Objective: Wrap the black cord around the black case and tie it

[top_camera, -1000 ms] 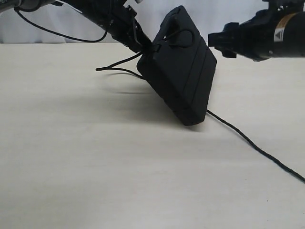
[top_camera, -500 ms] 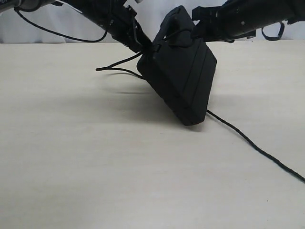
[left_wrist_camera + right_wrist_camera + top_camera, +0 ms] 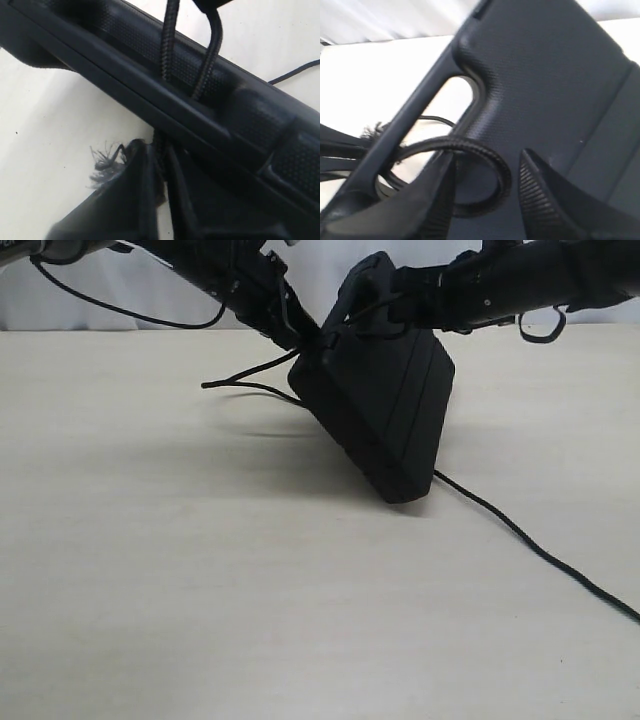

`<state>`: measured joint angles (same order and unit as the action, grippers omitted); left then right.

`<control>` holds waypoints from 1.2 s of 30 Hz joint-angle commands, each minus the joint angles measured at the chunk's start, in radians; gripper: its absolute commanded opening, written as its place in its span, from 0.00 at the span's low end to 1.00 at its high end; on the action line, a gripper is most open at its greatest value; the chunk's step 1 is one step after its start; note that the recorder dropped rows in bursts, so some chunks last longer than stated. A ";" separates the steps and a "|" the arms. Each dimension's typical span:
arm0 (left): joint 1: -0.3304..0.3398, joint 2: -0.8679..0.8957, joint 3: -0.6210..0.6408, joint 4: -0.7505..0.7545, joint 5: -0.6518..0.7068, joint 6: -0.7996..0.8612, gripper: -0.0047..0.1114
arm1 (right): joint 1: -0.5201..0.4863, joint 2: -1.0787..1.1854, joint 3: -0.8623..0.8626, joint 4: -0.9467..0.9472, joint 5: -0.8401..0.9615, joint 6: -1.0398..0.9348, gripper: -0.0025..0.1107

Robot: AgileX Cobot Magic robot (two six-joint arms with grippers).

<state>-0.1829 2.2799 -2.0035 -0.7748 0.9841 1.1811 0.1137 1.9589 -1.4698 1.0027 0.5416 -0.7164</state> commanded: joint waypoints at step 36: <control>-0.017 -0.158 0.024 0.077 0.191 0.164 0.49 | -0.006 -0.191 0.182 0.055 0.087 -0.027 0.06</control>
<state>-0.1863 2.1146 -2.0037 -0.7248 1.1060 1.2538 0.1137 1.7883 -1.2924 1.0503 0.6160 -0.7471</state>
